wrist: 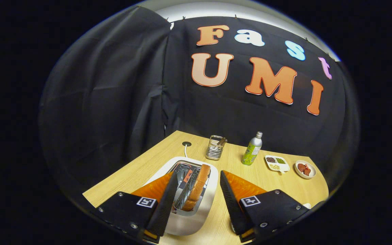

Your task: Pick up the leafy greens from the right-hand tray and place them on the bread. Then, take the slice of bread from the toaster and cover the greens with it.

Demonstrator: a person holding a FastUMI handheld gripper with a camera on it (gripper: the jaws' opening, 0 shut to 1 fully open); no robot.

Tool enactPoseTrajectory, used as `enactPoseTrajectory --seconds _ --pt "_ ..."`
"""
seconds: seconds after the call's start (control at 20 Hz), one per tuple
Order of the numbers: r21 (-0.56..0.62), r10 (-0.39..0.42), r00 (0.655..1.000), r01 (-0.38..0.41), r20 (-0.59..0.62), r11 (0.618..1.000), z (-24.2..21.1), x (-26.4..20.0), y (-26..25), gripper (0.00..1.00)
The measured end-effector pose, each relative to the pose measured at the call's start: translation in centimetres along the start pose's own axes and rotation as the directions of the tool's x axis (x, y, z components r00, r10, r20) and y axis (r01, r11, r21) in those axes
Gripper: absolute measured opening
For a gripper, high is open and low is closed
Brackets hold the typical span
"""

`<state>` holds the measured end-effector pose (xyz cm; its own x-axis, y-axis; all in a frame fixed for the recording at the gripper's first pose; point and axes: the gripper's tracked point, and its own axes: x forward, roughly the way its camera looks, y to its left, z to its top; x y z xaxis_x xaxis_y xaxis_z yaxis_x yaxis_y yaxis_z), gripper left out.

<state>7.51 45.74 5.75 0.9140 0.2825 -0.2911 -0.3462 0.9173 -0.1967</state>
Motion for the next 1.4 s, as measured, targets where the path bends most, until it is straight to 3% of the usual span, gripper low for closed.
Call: enactPoseTrajectory --seconds 0.2,0.35,0.55,1.4 --pt "0.026 -0.016 0.998 0.017 -0.055 1.0 -1.3 0.5 0.4 0.55" --pt "0.055 -0.005 0.998 0.008 -0.069 0.998 -1.6 0.6 0.7 0.2" --pt "0.074 -0.008 0.998 0.014 -0.069 0.997 -1.6 0.6 0.9 0.06" --pt "0.184 0.022 0.996 -0.037 0.084 0.982 6.5 -3.0 -3.9 0.04"
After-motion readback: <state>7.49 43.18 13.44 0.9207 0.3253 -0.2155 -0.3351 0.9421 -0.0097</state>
